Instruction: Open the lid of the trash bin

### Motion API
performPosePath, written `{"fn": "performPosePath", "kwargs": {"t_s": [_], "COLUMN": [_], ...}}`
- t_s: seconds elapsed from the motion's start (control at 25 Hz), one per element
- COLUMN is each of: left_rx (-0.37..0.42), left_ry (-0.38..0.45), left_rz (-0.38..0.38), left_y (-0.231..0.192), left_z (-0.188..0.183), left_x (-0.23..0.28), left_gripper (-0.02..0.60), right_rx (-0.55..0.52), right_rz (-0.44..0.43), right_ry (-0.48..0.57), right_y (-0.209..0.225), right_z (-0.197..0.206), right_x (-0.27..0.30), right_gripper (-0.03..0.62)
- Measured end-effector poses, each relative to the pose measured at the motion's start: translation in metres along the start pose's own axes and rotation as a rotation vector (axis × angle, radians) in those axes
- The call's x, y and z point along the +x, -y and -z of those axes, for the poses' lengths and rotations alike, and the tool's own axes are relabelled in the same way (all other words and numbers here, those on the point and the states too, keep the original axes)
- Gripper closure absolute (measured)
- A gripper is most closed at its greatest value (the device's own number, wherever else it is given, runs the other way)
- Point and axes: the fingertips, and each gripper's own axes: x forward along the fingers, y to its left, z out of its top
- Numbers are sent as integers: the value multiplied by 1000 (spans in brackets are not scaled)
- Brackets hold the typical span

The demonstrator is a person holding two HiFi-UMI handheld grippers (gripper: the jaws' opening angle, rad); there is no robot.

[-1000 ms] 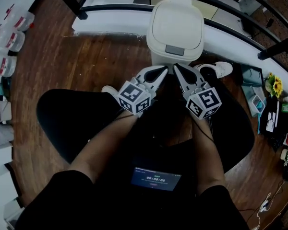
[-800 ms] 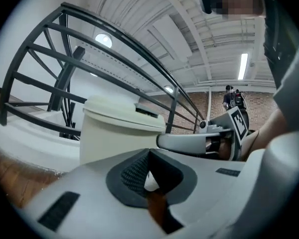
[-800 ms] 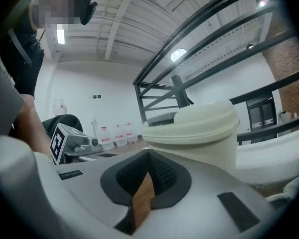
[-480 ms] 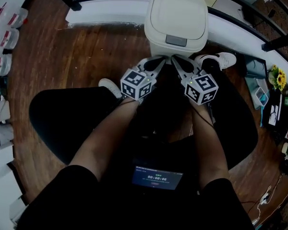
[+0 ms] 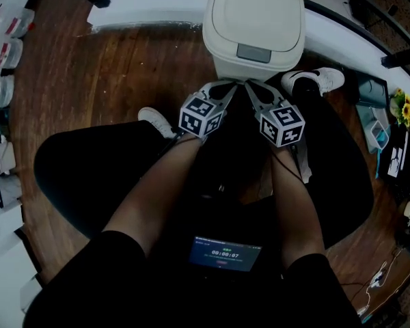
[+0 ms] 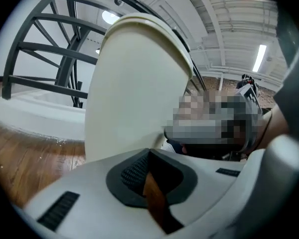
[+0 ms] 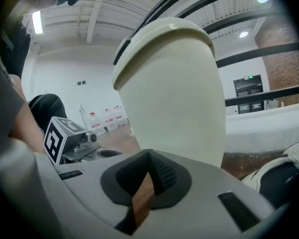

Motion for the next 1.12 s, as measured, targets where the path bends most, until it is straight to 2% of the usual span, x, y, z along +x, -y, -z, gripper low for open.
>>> {"fn": "performPosePath", "kwargs": {"t_s": [0.2,0.6,1.12], "left_rx": [-23,-53,-96], "left_ry": [-59,-137,-187], "left_rz": [-4,-10,-35], "left_y": [-12,-34,-62], "left_z": [30,71,87], "left_x": [24,68,99], "left_gripper": [566,566,566], "right_rx": [33,42,92], "right_rz": [10,23,18], "right_ry": [-49,-111,-184], "right_y": [14,38,57], "right_z": [33,63,79], "right_x": [11,30,45], "right_gripper": [577,577,577]}}
